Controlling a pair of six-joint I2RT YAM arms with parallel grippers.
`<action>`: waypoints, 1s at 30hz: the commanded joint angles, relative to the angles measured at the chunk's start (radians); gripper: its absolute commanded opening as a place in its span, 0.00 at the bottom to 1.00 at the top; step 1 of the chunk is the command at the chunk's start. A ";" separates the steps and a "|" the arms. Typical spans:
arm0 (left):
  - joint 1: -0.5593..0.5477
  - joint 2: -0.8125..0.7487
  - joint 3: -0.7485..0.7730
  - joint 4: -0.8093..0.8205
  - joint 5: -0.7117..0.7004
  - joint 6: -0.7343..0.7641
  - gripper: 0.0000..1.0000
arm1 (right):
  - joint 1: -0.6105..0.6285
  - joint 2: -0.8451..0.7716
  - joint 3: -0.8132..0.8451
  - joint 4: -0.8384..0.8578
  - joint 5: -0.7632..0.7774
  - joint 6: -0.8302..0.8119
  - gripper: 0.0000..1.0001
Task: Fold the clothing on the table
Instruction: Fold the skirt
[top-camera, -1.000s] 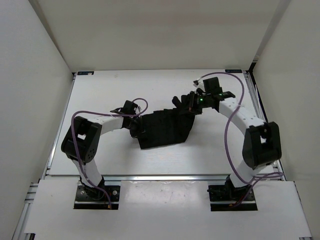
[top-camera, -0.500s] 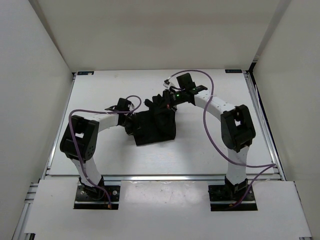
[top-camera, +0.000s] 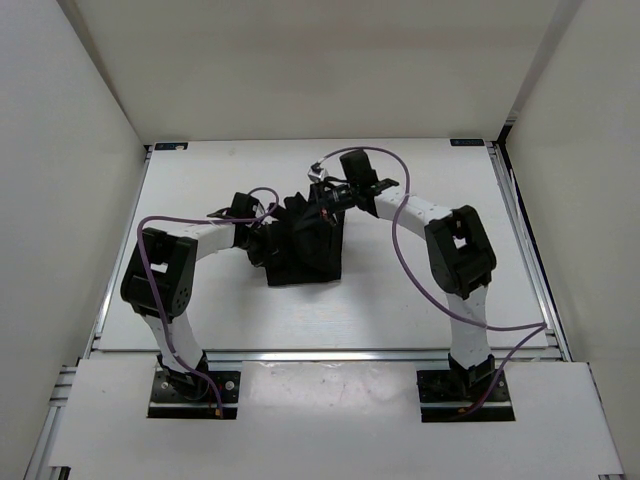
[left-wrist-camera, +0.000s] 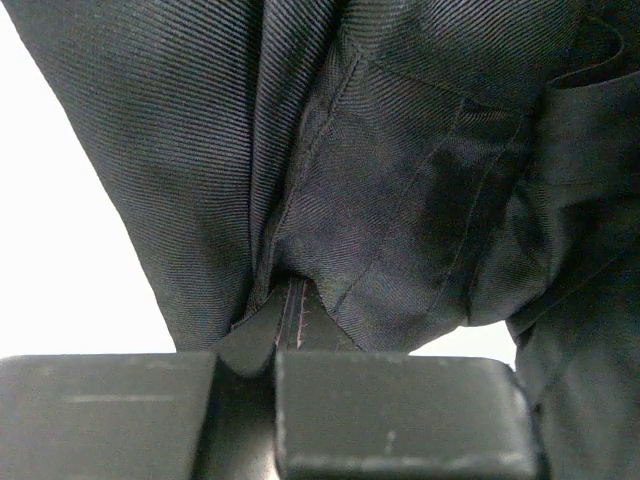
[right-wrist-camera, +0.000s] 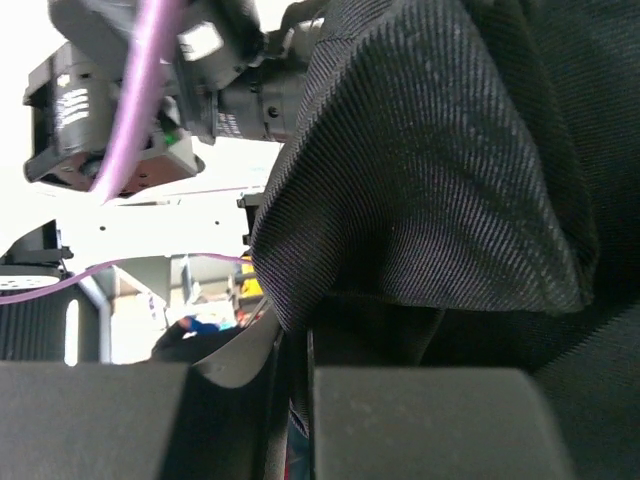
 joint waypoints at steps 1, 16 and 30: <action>0.012 -0.024 -0.010 0.004 -0.038 0.004 0.00 | 0.028 0.037 0.037 0.088 -0.072 0.069 0.00; 0.188 -0.185 0.100 -0.111 0.024 0.042 0.00 | -0.002 0.174 0.224 0.355 -0.107 0.243 0.87; 0.031 -0.317 0.028 0.019 0.278 -0.054 0.00 | -0.146 -0.148 -0.005 -0.314 0.149 -0.271 0.01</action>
